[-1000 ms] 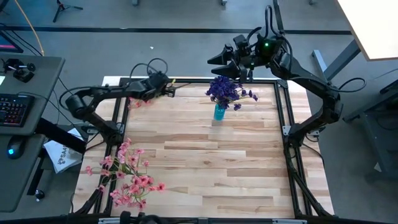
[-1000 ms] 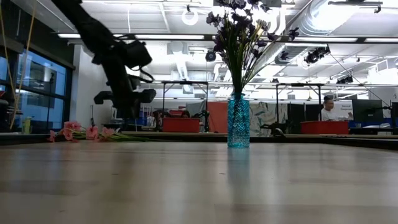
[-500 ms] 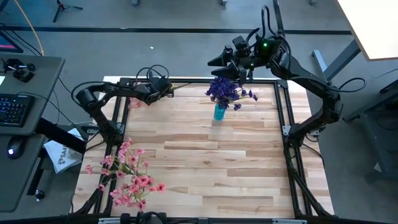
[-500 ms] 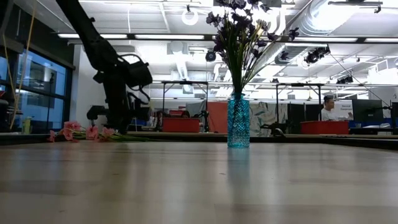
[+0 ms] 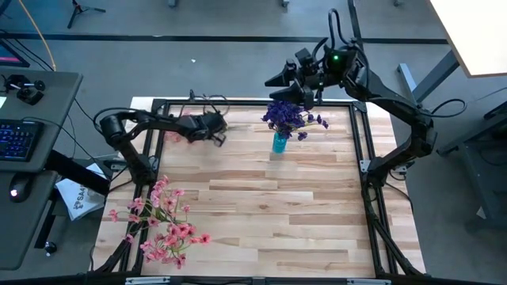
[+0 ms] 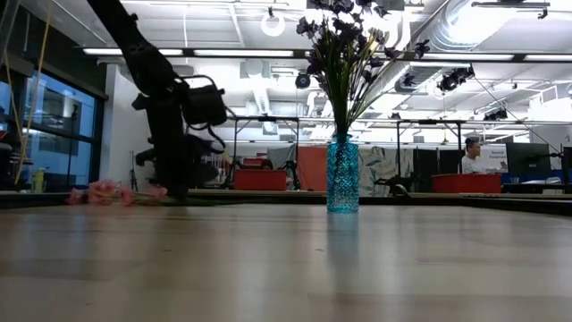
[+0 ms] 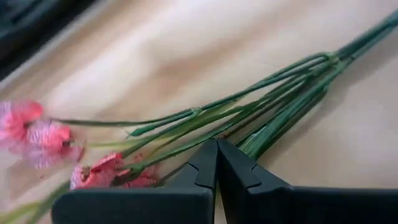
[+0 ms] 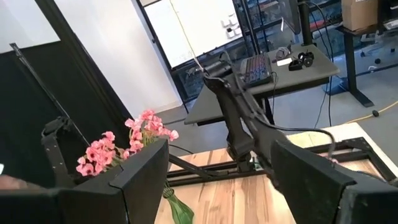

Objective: Sort flowers into vase by color
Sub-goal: Put the pink flowers into the green vase

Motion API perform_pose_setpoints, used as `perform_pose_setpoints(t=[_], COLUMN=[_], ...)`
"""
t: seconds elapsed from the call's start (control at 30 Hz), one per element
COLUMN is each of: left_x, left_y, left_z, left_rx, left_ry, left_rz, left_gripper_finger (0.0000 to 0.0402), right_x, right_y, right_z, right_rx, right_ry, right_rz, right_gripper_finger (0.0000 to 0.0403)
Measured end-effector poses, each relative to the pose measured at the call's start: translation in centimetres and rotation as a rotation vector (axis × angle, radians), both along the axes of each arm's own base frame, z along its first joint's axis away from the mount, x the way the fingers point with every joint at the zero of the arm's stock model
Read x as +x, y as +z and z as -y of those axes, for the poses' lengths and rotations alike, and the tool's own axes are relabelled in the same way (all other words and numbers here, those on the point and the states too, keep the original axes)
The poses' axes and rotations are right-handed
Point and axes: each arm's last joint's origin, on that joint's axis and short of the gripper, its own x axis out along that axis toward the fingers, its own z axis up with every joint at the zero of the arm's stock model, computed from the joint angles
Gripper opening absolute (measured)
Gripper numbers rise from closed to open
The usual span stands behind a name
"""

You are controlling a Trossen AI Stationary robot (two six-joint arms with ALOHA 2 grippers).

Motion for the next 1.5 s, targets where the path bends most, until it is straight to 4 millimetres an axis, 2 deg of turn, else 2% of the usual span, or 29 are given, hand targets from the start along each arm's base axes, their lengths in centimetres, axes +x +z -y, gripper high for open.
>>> perform_pose_setpoints(t=[0.27,0.5,0.67,0.8,0.9,1.0,1.07,1.17,1.3,1.4,1.5], left_x=[3.1,4.4,4.8,5.1,5.8,6.5,6.9,7.3,6.6,5.2,2.7], left_y=[0.9,0.9,1.0,1.1,1.6,2.2,2.8,4.8,9.0,13.3,17.6], left_z=[6.0,11.6,14.9,17.0,18.3,19.0,19.2,19.2,19.0,18.4,17.6], left_rx=[-0.093,-0.139,-0.154,-0.158,-0.171,-0.127,-0.110,-0.117,-0.071,-0.009,0.038], left_ry=[-0.493,-0.695,-0.866,-1.096,-1.248,-1.274,-1.223,-1.157,-1.117,-1.105,-1.076], left_rz=[0.023,0.052,0.056,0.069,0.173,0.267,0.271,0.258,0.206,0.247,0.359], left_gripper_finger=[0.0000,0.0000,0.0000,0.0000,0.0000,0.0000,0.0000,0.0000,0.0000,0.0000,0.0000], right_x=[0.0,0.0,0.0,0.0,-0.1,-0.2,-0.4,-1.1,-2.0,-2.2,-1.9], right_y=[-0.2,-0.2,-0.2,-0.2,-0.2,-0.1,0.0,0.7,1.9,2.4,2.3], right_z=[0.0,0.0,0.0,0.0,-0.2,-0.3,-0.5,-1.1,-3.0,-4.9,-6.8], right_rx=[0.011,0.015,0.015,0.012,-0.002,-0.003,-0.004,-0.002,0.012,0.004,0.010], right_ry=[0.002,0.002,0.002,0.013,0.071,0.128,0.147,0.182,0.221,0.246,0.238], right_rz=[-0.019,-0.020,-0.020,-0.018,-0.010,-0.004,0.001,0.018,0.040,0.051,0.029], right_gripper_finger=[0.0275,0.0275,0.0275,0.0275,0.0275,0.0275,0.0275,0.0275,0.0275,0.0275,0.0275])
